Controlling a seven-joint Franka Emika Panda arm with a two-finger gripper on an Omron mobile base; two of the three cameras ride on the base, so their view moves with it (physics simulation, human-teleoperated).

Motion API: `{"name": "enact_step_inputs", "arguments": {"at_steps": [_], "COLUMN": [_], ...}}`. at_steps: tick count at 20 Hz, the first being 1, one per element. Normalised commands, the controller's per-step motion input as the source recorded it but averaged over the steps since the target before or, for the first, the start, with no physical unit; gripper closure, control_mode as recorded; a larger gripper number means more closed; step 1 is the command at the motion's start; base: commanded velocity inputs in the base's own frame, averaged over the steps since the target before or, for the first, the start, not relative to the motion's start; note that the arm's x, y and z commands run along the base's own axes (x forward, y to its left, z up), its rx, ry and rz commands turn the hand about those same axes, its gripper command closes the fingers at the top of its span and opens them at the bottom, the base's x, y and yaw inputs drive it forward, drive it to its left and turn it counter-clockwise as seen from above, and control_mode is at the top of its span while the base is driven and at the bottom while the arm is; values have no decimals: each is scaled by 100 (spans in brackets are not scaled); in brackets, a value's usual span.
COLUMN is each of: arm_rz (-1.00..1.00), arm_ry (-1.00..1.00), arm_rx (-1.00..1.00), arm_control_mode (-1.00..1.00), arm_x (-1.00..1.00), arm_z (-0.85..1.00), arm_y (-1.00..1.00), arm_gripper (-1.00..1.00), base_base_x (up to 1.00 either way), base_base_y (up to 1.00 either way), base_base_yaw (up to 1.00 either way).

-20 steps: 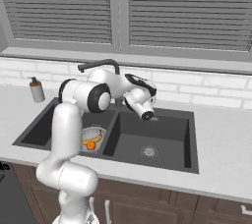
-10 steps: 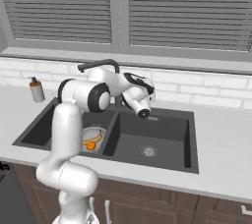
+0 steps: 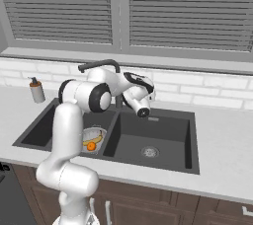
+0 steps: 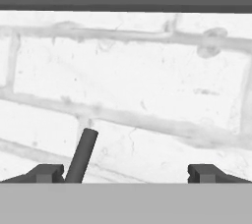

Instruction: Put the colander in the sink, put the tangerine, banana in the colander, and turn on the sink faucet and pour water over the colander.

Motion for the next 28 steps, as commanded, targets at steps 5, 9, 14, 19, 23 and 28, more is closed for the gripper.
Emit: {"name": "enact_step_inputs", "arguments": {"at_steps": [5,9,14,19,23,28], "arm_rz": [0,0,-3,-15,-16,-14], "arm_ry": [0,0,2,14,15,8], "arm_rx": [0,0,0,0,0,0], "arm_control_mode": [-100,-100,-100,-100,-100,-100], "arm_x": [2,0,10,28,35,24], "arm_z": [0,0,0,0,0,0], "arm_y": [0,0,-2,-19,-27,-52], "arm_gripper": [-100,-100,100,100,100,100], "base_base_x": [0,0,0,0,0,0], "base_base_y": [0,0,0,0,0,0], "base_base_yaw": [0,0,0,0,0,0]}}
